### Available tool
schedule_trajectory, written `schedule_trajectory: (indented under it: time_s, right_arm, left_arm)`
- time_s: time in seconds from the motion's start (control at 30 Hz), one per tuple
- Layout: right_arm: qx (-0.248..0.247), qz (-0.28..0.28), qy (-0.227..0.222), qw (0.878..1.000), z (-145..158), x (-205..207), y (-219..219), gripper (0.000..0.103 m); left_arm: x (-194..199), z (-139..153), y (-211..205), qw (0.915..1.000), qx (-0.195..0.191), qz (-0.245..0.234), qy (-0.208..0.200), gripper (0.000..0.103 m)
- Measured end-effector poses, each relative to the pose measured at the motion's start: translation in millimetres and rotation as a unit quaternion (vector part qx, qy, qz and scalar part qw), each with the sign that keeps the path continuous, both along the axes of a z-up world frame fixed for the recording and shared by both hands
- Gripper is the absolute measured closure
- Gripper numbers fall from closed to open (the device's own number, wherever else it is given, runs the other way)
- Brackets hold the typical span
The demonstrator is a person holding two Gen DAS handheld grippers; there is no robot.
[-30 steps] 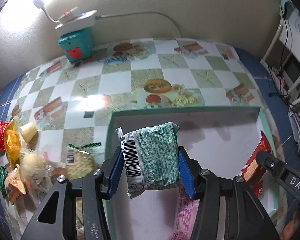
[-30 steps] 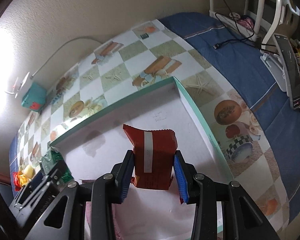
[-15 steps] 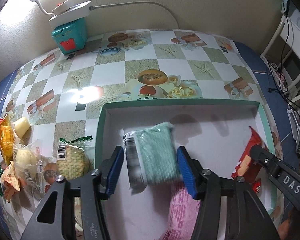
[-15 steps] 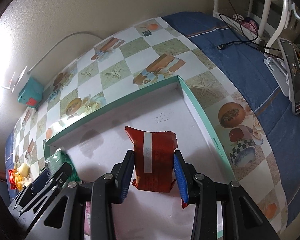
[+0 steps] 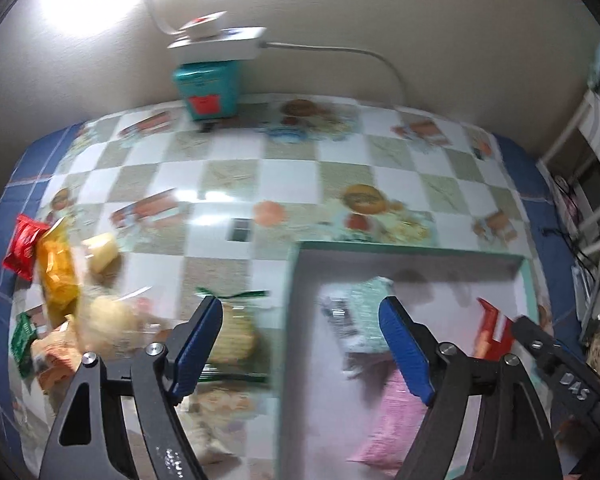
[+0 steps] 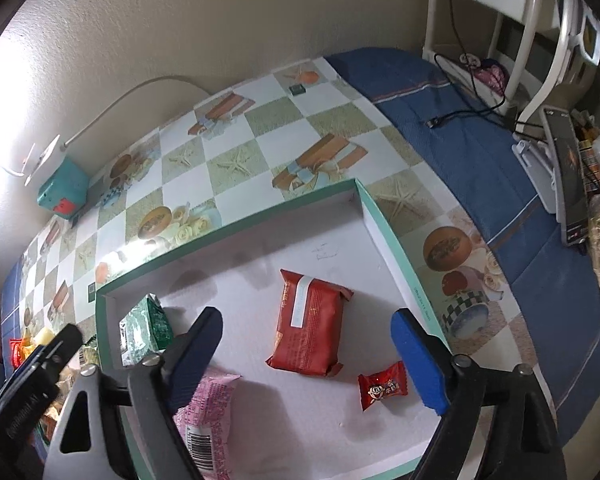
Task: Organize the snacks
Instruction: 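Withdraw both open tools from the tray back toward the snack pile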
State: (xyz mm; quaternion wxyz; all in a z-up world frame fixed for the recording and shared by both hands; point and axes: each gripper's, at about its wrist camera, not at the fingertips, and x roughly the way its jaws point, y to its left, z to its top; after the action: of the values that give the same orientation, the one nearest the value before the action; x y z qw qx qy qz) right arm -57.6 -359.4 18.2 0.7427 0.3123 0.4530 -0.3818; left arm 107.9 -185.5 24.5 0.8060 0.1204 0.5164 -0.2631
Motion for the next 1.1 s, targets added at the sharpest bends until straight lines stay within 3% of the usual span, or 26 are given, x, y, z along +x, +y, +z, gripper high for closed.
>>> schedule_trajectory:
  time_s: [0.07,0.13,0.2,0.73,1.1]
  right_arm:
    - [-0.001,0.001,-0.004,1.000,2.2,1.4,2.0,0.013]
    - [-0.005,0.003,-0.010,1.000,5.4,3.6,5.5,0.011]
    - [-0.010,0.005,-0.012,1.000,8.0,6.5,9.2,0.000]
    - [-0.015,0.046,-0.062,0.997,39.8,32.2,67.7,0.000]
    - [-0.004,0.092,-0.059,0.994,41.6,45.6,105.3,0.000]
  left_arm:
    - [10.8,0.0,14.8,0.9997,0.008,0.023,-0.002,0.021]
    - [24.1,0.1,33.7,0.9987,0.011,0.049,0.004,0.014]
    - [34.4,1.8,49.6,0.9976,0.003,0.069,0.010,0.009]
    - [69.8,24.3,195.2,0.9775,-0.032,0.207,0.024,0.008]
    - [67.4,24.1,280.7,0.9618,-0.027,0.271,0.027,0.004]
